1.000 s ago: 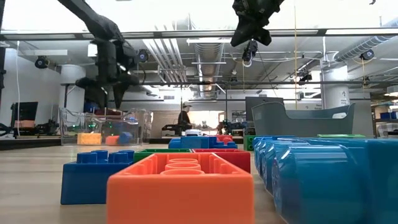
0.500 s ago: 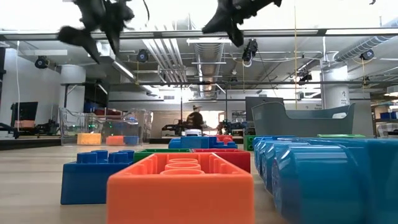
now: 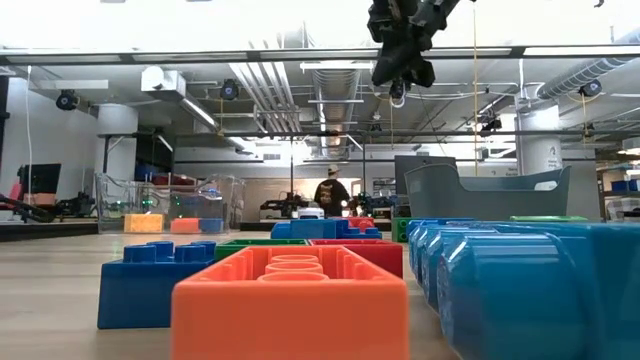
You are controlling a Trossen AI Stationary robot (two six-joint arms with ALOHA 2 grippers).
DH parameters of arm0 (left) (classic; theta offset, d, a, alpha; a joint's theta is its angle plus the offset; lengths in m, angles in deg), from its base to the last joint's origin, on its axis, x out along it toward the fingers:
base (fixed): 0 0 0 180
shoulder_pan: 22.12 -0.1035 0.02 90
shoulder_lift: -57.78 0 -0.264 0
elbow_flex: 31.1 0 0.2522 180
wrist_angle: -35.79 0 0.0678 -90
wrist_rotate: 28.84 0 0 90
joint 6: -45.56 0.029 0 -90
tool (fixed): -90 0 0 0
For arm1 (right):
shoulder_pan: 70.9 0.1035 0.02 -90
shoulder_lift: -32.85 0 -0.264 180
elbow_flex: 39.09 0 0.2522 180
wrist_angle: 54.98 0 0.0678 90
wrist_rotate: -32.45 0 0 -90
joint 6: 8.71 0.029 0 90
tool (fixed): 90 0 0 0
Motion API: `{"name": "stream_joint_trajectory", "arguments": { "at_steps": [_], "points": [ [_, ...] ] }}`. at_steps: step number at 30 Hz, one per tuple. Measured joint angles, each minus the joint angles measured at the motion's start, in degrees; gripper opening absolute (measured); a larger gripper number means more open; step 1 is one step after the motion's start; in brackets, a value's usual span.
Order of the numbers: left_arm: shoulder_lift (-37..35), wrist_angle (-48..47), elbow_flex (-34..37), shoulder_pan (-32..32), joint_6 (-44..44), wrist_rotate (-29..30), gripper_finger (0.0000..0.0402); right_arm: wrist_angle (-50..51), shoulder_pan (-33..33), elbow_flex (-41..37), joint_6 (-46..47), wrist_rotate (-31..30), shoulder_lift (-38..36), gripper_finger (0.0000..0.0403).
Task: Sort blocks by size
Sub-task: Put the big red game piece into the blue bin
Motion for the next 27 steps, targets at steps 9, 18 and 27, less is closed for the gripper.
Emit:
{"name": "stream_joint_trajectory", "arguments": {
  "at_steps": [9,18,27],
  "points": [
    [9.9,7.3,3.4,8.2,-17.7,-1.7,0.0244,-3.4,0.0,0.0,-0.5,0.0,0.0,0.0018],
    [13.2,24.2,15.4,11.2,-26.3,-2.2,0.0244,-3.3,0.0,0.0,-1.9,0.1,0.0,0.0018],
    [13.1,20.5,16.8,11.9,-24.8,-6.6,0.0244,-3.2,0.0,0.0,-1.9,0.1,0.0,0.0018]
  ]
}}
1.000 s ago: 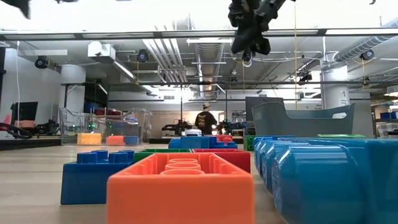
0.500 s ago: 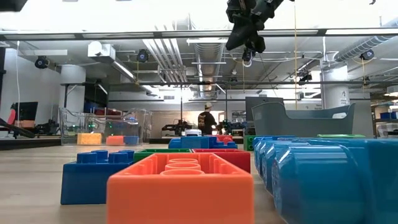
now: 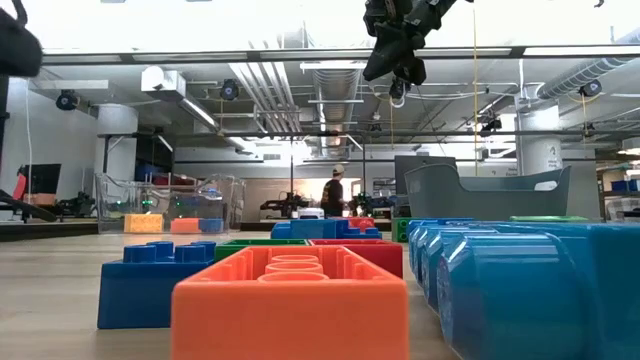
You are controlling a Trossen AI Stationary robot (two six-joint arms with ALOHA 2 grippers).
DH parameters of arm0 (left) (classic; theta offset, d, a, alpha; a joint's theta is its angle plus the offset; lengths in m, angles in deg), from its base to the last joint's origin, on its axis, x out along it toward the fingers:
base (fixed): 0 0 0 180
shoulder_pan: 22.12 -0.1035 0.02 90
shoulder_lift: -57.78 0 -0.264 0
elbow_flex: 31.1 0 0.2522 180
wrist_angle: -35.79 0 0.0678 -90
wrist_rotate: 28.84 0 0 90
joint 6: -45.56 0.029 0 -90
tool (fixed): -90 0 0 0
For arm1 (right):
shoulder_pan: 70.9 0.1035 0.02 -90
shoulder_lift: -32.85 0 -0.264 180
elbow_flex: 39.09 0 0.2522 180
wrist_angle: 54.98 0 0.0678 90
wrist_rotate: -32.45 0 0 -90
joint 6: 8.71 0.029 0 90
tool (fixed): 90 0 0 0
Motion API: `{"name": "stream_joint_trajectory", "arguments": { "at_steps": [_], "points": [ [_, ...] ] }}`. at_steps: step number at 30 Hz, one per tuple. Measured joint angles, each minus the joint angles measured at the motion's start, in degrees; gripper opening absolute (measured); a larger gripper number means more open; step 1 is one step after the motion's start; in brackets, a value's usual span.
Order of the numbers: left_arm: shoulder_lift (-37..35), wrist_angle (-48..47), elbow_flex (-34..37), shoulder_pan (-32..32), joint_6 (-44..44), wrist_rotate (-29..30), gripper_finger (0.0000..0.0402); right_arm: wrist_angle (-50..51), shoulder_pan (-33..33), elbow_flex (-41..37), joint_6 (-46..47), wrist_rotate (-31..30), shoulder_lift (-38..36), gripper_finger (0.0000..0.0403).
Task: Sort blocks by size
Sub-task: Put the big red game piece into the blue bin
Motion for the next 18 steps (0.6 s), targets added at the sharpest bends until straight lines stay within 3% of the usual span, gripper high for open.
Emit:
{"name": "stream_joint_trajectory", "arguments": {
  "at_steps": [9,18],
  "points": [
    [0.1,-1.6,1.9,0.4,0.2,-0.9,0.0244,0.0,0.0,0.0,0.0,0.0,0.0,0.0018],
    [0.4,8.5,7.5,0.6,-0.2,-1.8,0.024,0.0,0.0,0.0,0.0,0.0,0.0,0.0018]
  ]
}}
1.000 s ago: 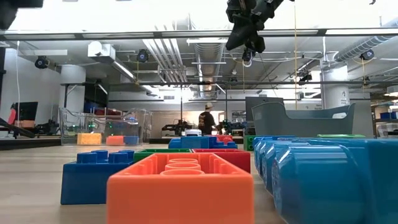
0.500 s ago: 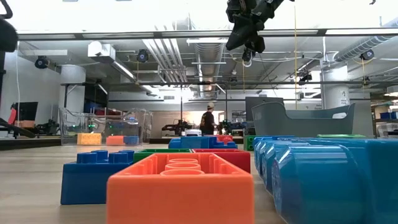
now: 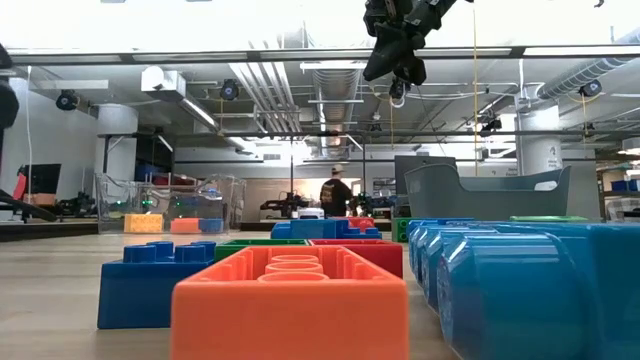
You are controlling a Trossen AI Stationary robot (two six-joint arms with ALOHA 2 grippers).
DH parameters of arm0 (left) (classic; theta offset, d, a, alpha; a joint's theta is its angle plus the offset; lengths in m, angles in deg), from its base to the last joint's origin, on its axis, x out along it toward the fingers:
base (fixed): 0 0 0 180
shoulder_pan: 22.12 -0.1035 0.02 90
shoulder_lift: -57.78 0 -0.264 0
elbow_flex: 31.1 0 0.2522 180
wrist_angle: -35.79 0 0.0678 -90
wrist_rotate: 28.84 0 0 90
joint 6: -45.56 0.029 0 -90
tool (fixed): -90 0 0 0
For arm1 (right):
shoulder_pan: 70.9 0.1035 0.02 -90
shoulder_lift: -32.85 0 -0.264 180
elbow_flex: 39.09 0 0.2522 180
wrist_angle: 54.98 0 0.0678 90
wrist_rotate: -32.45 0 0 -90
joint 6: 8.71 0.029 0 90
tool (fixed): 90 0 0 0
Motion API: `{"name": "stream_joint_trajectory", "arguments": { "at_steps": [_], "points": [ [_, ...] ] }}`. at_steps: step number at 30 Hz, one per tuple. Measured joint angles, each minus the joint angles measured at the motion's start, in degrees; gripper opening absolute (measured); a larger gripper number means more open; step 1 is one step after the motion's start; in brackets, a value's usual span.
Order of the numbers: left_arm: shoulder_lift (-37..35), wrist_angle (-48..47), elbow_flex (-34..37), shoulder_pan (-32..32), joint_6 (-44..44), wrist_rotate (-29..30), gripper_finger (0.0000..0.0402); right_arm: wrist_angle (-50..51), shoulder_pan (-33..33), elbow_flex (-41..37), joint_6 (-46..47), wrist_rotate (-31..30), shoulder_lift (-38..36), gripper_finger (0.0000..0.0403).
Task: Sort blocks by size
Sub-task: Put the big red game piece into the blue bin
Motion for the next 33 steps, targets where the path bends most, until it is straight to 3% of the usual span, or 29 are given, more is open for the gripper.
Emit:
{"name": "stream_joint_trajectory", "arguments": {
  "at_steps": [14,23,33],
  "points": [
    [7.6,3.6,0.0,0.0,5.0,0.8,0.0232,-0.1,0.0,0.0,0.0,-0.1,0.0,0.0018],
    [7.8,0.0,-3.1,0.0,6.0,2.4,0.0227,-0.1,0.0,0.0,0.0,-0.1,0.0,0.0018],
    [7.6,2.5,-3.0,0.0,6.7,4.3,0.015,-0.1,0.0,0.0,0.0,-0.2,0.0,0.0018]
  ]
}}
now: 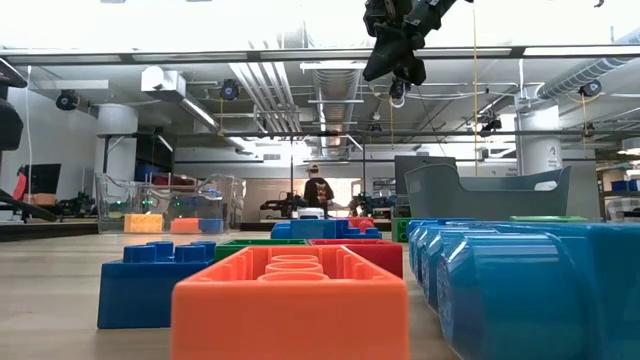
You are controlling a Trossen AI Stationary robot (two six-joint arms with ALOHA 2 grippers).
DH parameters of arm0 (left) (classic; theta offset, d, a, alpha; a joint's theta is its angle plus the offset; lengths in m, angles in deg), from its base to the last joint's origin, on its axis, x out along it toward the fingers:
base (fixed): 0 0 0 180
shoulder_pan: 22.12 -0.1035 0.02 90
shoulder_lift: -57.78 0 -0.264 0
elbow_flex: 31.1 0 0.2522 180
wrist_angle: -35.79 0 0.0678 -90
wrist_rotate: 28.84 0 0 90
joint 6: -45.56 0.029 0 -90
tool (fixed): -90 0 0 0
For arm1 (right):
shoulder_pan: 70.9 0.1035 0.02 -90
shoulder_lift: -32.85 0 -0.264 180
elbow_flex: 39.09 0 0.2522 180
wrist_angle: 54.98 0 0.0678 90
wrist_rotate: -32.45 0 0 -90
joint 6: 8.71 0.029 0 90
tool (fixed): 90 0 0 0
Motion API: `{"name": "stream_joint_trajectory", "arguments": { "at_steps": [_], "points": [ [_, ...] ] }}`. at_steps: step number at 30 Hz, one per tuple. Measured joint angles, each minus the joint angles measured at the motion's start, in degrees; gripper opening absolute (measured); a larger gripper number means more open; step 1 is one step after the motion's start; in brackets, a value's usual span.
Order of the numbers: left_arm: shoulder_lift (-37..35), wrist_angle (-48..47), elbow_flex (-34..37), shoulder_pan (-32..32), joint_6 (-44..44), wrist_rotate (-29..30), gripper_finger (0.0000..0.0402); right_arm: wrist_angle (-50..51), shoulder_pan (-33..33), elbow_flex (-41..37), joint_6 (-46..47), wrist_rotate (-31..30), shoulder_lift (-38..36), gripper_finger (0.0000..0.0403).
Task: Sort blocks by size
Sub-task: Put the big red game piece into the blue bin
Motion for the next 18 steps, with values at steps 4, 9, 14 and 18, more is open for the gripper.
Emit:
{"name": "stream_joint_trajectory", "arguments": {
  "at_steps": [4,9,14,18],
  "points": [
    [-0.2,0.7,0.0,0.0,0.0,0.1,0.0151,0.0,0.0,0.0,0.0,0.0,0.0,0.0018],
    [-1.9,1.4,-0.4,0.0,0.4,3.2,0.0169,0.0,0.0,0.0,0.0,0.0,0.0,0.0018],
    [-4.7,1.0,-1.9,-0.2,1.9,8.9,0.0159,0.0,0.0,0.0,0.0,0.0,0.0,0.0018],
    [-8.3,0.4,-3.3,-0.7,7.6,17.4,0.0159,0.0,0.0,0.0,0.0,0.0,0.0,0.0018]
  ]
}}
